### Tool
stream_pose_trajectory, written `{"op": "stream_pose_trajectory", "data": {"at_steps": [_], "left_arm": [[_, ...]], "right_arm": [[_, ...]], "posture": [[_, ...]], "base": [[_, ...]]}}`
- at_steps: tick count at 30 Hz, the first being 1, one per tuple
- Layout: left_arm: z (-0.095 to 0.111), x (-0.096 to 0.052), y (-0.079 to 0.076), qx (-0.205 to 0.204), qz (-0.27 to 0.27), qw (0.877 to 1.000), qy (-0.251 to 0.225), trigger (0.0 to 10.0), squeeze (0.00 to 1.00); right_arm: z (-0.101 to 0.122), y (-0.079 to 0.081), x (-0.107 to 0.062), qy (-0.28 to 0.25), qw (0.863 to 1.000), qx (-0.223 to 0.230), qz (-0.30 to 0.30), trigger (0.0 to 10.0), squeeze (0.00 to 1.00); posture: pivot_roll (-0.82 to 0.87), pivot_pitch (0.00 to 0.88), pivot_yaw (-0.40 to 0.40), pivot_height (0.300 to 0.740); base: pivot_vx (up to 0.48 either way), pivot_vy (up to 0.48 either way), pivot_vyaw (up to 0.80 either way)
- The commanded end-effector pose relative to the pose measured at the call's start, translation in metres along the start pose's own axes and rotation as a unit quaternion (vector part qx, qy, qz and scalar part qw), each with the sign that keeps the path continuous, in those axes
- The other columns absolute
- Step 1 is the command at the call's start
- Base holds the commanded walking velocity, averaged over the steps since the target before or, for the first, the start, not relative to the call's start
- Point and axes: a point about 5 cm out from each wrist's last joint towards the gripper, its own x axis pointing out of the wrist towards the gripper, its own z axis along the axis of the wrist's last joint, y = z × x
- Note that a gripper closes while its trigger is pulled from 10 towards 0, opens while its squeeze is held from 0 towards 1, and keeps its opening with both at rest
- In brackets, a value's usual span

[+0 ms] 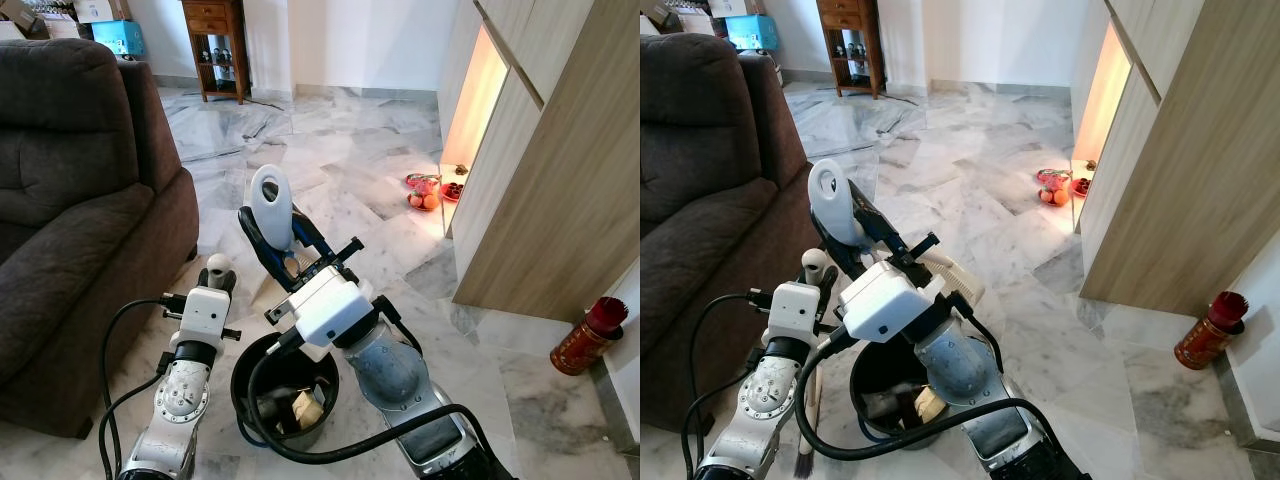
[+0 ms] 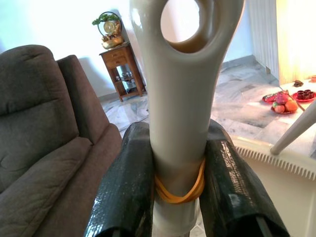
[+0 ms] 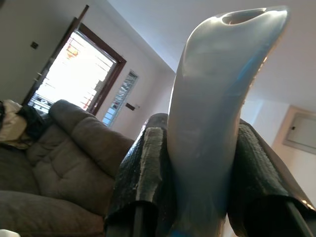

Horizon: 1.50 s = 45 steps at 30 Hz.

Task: Sweep floor

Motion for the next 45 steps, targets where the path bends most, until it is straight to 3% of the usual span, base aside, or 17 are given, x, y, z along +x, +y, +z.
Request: {"op": "stream_pose_trajectory", "data": {"at_steps": [1,5,8,9,12,14,16,18,21,30,36,45], "left_arm": [[0.009,0.004,0.001,0.014,-0.001,0.999,-0.031,10.0,0.0],[0.01,0.005,0.001,0.014,-0.001,0.999,-0.031,10.0,0.0],[0.01,0.005,0.002,0.014,0.0,0.999,-0.031,10.0,0.0],[0.01,0.005,0.002,0.014,0.0,0.999,-0.031,10.0,0.0],[0.01,0.005,0.002,0.015,0.0,0.999,-0.031,10.0,0.0],[0.009,0.004,0.002,0.016,0.0,0.999,-0.031,10.0,0.0],[0.01,0.004,0.002,0.016,0.0,0.999,-0.032,10.0,0.0],[0.01,0.004,0.003,0.016,0.002,0.999,-0.033,10.0,0.0],[0.011,0.004,0.004,0.016,0.003,0.999,-0.034,10.0,0.0],[0.013,0.004,0.003,0.016,-0.001,0.999,-0.038,10.0,0.0],[0.016,0.004,0.004,0.015,-0.003,0.999,-0.043,10.0,0.0],[0.017,0.002,0.003,0.014,-0.006,0.999,-0.045,10.0,0.0]], "right_arm": [[0.009,-0.011,0.007,-0.034,0.999,-0.037,-0.019,10.0,0.0],[0.005,-0.031,0.009,-0.028,0.995,-0.072,-0.055,10.0,0.0],[-0.002,-0.056,0.01,-0.012,0.99,-0.103,-0.096,10.0,0.0],[-0.002,-0.056,0.01,-0.012,0.99,-0.103,-0.096,10.0,0.0],[-0.017,-0.073,0.002,0.026,0.983,-0.13,-0.125,10.0,0.0],[-0.038,-0.081,-0.008,0.089,0.976,-0.144,-0.138,10.0,0.0],[-0.046,-0.084,-0.015,0.105,0.975,-0.139,-0.139,10.0,0.0],[-0.067,-0.091,-0.035,0.16,0.965,-0.136,-0.156,10.0,0.0],[-0.078,-0.098,-0.049,0.19,0.957,-0.118,-0.186,10.0,0.0],[-0.101,-0.101,-0.076,0.246,0.939,-0.12,-0.208,10.0,0.0],[-0.118,-0.102,-0.103,0.298,0.917,-0.08,-0.253,10.0,0.0],[-0.13,-0.104,-0.122,0.326,0.898,-0.039,-0.294,10.0,0.0]], "posture": [[0.14,0.0,0.011,0.74],[0.14,0.0,0.011,0.74],[0.14,0.0,0.011,0.74],[0.14,0.0,0.011,0.74],[0.14,0.0,0.011,0.74],[0.14,0.0,0.01,0.74],[0.15,0.0,0.009,0.74],[0.15,0.0,0.009,0.74],[0.14,0.0,0.01,0.74],[0.15,0.0,0.013,0.74],[0.15,0.0,0.014,0.74],[0.14,0.0,0.016,0.74]], "base": [[0.0,0.0,0.0],[0.0,0.0,0.0],[0.0,0.0,0.0],[0.0,0.0,0.0],[0.0,0.0,0.0],[0.0,0.0,0.0],[0.0,0.0,0.0],[0.0,0.0,0.0],[0.0,0.0,0.0],[0.0,0.0,0.0],[0.0,0.0,0.0],[0.0,0.0,0.0]]}}
